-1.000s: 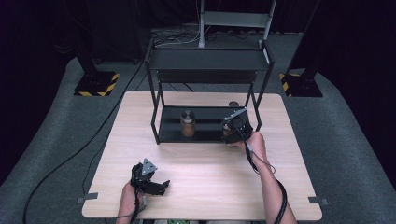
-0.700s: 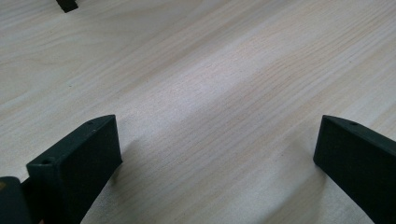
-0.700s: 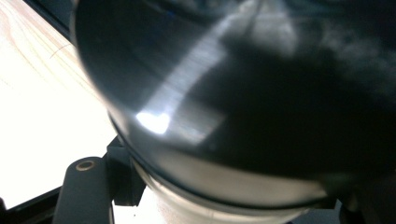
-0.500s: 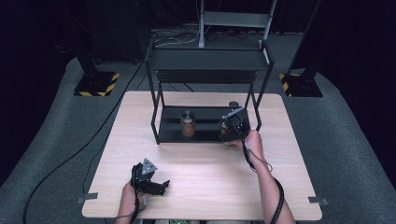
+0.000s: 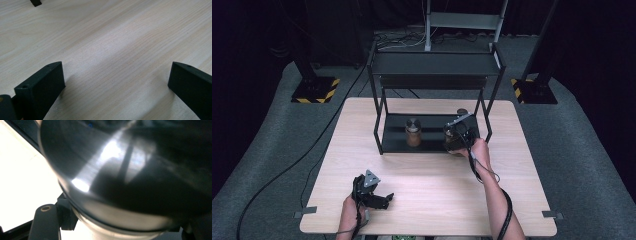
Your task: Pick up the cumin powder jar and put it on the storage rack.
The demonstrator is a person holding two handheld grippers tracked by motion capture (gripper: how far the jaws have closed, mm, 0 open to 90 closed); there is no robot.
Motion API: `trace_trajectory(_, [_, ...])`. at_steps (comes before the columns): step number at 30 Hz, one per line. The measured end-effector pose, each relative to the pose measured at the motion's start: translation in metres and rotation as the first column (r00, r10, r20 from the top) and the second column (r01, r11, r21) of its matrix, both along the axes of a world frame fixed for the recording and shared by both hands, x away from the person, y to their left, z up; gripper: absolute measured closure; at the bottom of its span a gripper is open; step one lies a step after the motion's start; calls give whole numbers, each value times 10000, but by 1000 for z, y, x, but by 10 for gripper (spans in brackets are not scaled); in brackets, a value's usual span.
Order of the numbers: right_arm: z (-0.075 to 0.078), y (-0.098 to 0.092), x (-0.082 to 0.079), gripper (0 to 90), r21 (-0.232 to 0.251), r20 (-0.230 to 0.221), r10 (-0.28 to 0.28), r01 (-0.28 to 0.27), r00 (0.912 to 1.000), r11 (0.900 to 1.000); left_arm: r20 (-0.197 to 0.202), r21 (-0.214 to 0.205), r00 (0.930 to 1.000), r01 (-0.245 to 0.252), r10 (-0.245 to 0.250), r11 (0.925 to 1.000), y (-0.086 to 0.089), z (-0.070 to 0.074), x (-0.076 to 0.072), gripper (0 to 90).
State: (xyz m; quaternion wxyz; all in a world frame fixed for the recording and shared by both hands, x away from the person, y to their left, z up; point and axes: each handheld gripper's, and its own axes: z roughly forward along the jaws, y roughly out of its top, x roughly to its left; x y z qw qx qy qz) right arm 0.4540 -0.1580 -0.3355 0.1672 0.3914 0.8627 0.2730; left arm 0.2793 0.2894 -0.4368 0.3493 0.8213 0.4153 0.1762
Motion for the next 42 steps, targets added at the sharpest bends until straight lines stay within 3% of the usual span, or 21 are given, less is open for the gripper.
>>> trace_trajectory(35, [-17, 4, 4, 303, 659, 371, -230, 205, 9990, 9976, 0, 1, 10000, -4, 4, 10000, 0, 0, 0, 4])
trace_trajectory(42, [-25, 5, -1, 303, 867, 732, -250, 186, 9970, 9961, 15, 6, 10000, -1, 1, 10000, 0, 0, 0, 3])
